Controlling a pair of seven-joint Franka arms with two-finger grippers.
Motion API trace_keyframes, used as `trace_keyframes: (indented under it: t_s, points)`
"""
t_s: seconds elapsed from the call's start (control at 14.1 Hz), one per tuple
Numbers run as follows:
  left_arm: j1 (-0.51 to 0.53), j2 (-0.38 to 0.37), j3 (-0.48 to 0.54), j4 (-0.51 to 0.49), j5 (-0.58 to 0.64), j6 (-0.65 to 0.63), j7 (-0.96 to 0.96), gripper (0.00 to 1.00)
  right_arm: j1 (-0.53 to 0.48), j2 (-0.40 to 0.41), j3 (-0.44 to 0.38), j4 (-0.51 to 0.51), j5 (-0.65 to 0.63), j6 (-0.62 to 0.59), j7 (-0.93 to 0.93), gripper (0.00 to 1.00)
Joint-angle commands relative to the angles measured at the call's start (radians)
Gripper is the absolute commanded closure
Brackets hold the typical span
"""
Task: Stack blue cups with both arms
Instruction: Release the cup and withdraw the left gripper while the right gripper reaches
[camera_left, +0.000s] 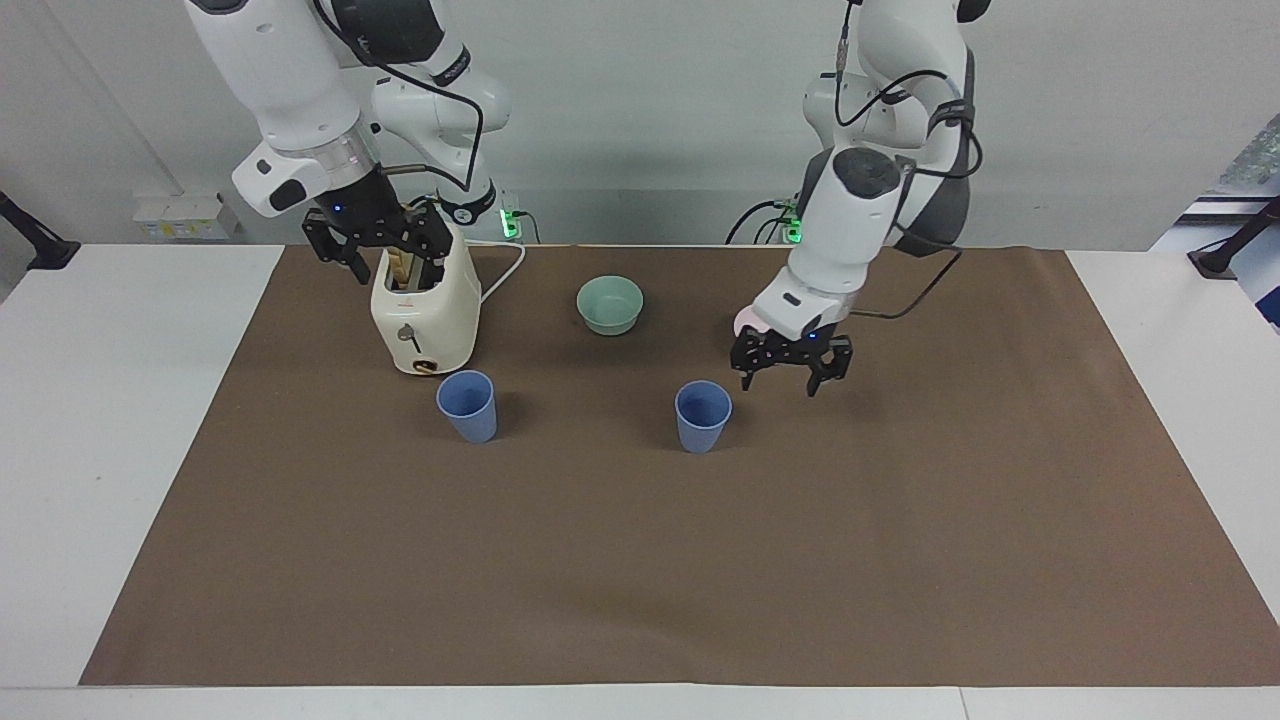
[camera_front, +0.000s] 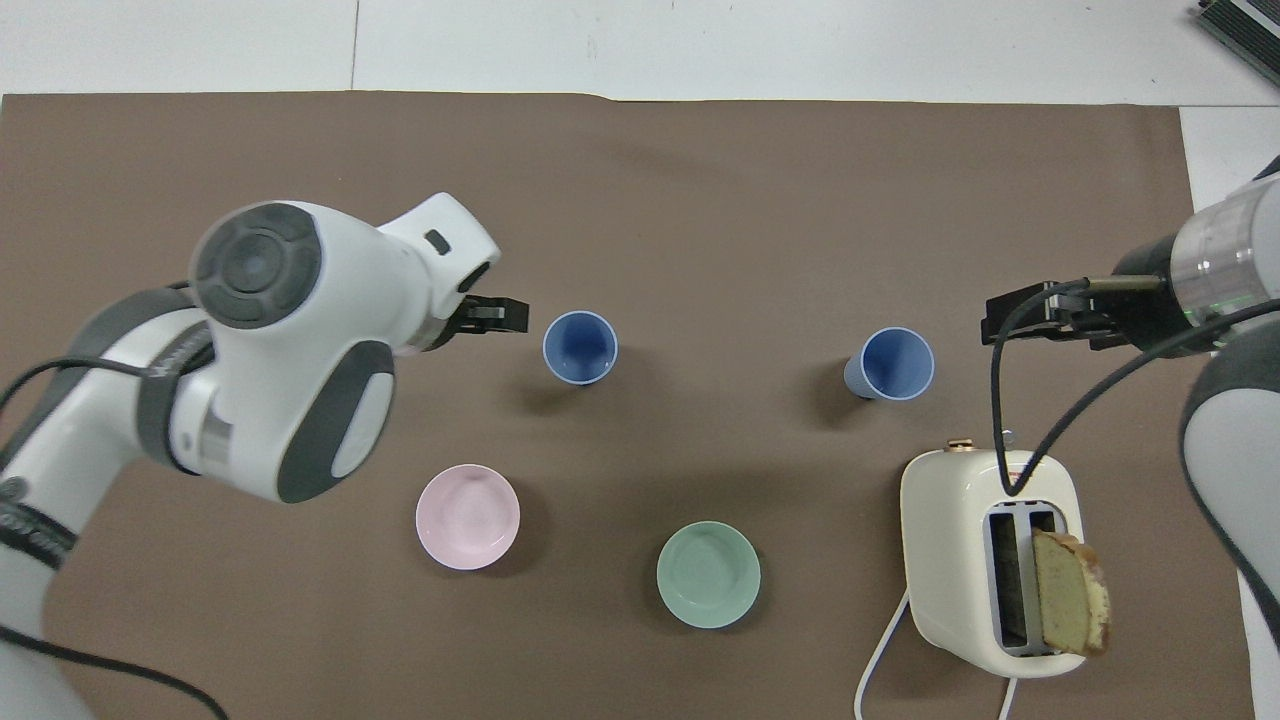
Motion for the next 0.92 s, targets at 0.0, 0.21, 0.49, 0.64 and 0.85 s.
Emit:
trace_keyframes:
  t_s: [0.0,0.21,0.49,0.64,0.85]
  points:
    - [0.118,-0.093,-0.004,-0.020,-0.010,-0.086,0.129,0.00,-0.009,0.013,0.006,-0.063,-0.008,0.108,-0.045,0.00]
    - [0.218,-0.088,-0.006,0.096,-0.001,-0.219,0.226,0.00,-0.010,0.088,0.004,-0.092,-0.010,0.131,-0.077,0.00]
    - [0.306,-0.079,-0.004,0.262,0.011,-0.405,0.318,0.00,-0.010,0.103,0.004,-0.227,-0.018,0.254,-0.087,0.00]
    - [0.329,-0.074,-0.004,0.333,0.023,-0.491,0.332,0.00,-0.025,0.126,0.003,-0.253,-0.021,0.257,-0.091,0.00]
    - [0.327,-0.106,-0.006,0.325,0.054,-0.557,0.338,0.00,-0.035,0.162,0.003,-0.299,-0.021,0.372,-0.113,0.00]
